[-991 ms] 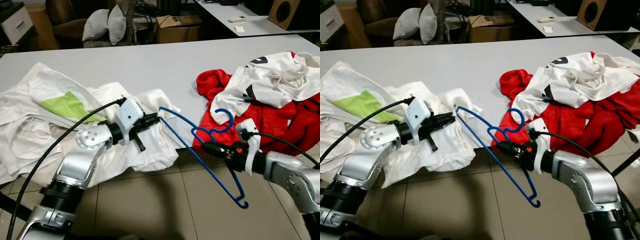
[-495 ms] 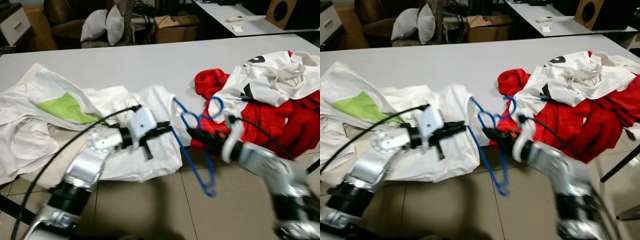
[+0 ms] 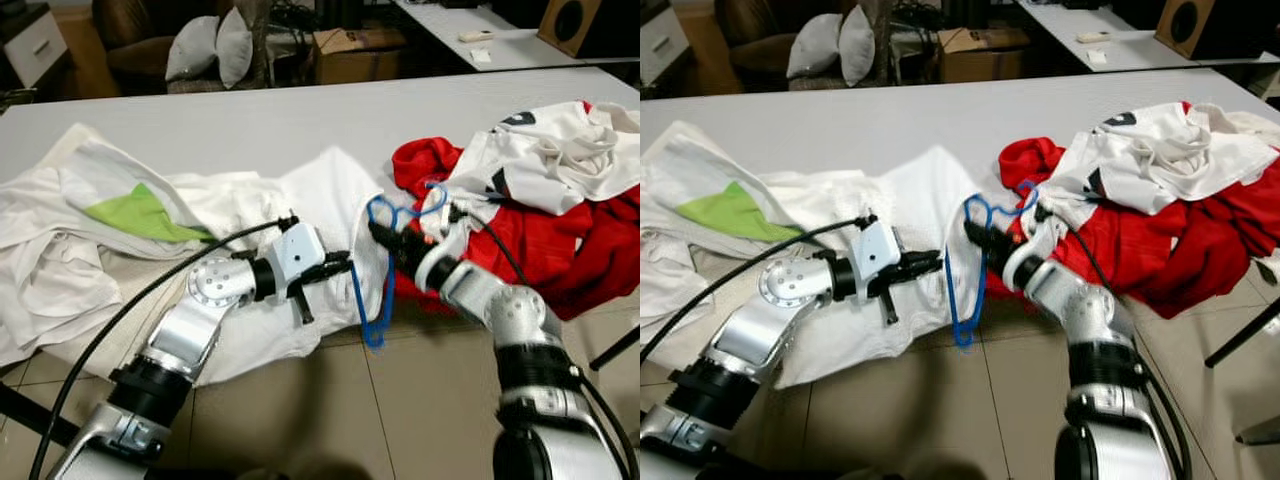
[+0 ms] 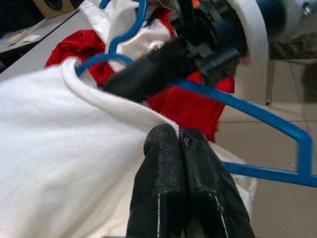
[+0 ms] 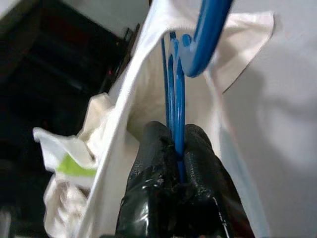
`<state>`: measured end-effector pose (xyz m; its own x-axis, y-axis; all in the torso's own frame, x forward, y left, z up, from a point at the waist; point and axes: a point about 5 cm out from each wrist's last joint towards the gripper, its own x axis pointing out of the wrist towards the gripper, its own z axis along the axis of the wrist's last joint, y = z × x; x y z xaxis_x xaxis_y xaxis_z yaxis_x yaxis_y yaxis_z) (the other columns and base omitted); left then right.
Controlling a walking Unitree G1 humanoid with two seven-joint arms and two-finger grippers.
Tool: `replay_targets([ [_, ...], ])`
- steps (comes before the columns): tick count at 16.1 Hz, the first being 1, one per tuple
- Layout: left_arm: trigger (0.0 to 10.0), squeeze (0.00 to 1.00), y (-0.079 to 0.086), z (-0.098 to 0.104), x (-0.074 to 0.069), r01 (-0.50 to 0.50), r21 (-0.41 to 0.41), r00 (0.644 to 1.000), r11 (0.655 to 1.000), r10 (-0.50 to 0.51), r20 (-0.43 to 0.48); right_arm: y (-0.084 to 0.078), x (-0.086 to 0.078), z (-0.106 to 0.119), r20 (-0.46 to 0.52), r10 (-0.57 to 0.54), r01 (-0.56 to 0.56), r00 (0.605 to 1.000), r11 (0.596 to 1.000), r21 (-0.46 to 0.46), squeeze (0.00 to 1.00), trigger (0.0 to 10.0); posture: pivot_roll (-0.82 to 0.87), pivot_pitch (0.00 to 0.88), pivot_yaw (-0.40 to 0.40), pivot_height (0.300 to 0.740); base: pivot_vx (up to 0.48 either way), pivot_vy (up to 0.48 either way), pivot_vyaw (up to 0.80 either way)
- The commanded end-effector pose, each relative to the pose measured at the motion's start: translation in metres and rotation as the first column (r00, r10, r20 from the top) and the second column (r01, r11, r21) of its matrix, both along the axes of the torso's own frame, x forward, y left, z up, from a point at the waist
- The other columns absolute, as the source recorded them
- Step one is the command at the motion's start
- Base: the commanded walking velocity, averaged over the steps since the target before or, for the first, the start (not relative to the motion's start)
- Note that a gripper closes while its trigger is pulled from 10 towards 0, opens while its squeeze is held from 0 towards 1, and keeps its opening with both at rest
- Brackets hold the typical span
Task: Hang hanger
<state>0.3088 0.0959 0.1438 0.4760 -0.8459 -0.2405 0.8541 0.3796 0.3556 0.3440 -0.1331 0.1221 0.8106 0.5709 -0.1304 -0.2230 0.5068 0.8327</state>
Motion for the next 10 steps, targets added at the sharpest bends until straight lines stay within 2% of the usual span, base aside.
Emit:
replay_targets([
  [1,10.0,0.00,0.001,0.007,0.004,-0.011,-0.008,1.000,1.000,0.011,0.019,0.000,0.007,0.009,0.028,-0.045,0.043,0.999,0.998,0.047,0.00,10.0,-0.10,0.000,0.028,0.740,0.000,0.000,0.00],
  [2,10.0,0.00,0.002,0.010,0.003,0.003,-0.043,1.000,0.999,-0.003,-0.003,0.002,0.010,0.012,0.031,-0.051,0.049,0.998,0.996,0.074,0.00,10.0,-0.10,0.000,0.025,0.740,0.000,0.000,0.00],
  [3,10.0,1.00,0.002,0.012,0.001,0.022,-0.063,1.000,0.998,-0.023,-0.021,0.002,0.011,0.012,0.036,-0.055,0.052,0.998,0.996,0.079,0.00,10.0,-0.10,0.000,0.025,0.740,0.000,0.000,0.00],
  [5,10.0,1.00,-0.001,0.019,-0.007,0.062,-0.146,0.994,0.987,-0.073,-0.075,0.003,0.016,0.014,0.056,-0.081,0.075,0.995,0.991,0.107,0.00,10.0,-0.09,0.000,0.021,0.740,0.000,0.000,0.00],
  [7,10.0,1.00,-0.005,0.025,-0.004,0.023,-0.218,0.995,0.976,-0.043,-0.090,0.005,0.021,0.011,0.048,-0.114,0.106,0.992,0.984,0.145,0.00,10.0,-0.08,0.000,0.019,0.740,0.000,0.000,0.00],
  [8,10.0,0.00,-0.004,0.029,0.001,-0.026,-0.261,0.994,0.965,-0.003,-0.110,0.008,0.022,0.009,0.039,-0.124,0.117,0.992,0.981,0.152,0.00,10.0,-0.08,0.000,0.020,0.740,0.000,0.000,0.00],
  [10,10.0,0.00,0.001,0.033,0.001,-0.009,-0.259,0.994,0.966,-0.020,-0.109,0.010,0.023,0.009,0.045,-0.130,0.122,0.990,0.980,0.156,0.00,10.0,-0.07,0.000,0.021,0.740,0.000,0.000,0.00],
])
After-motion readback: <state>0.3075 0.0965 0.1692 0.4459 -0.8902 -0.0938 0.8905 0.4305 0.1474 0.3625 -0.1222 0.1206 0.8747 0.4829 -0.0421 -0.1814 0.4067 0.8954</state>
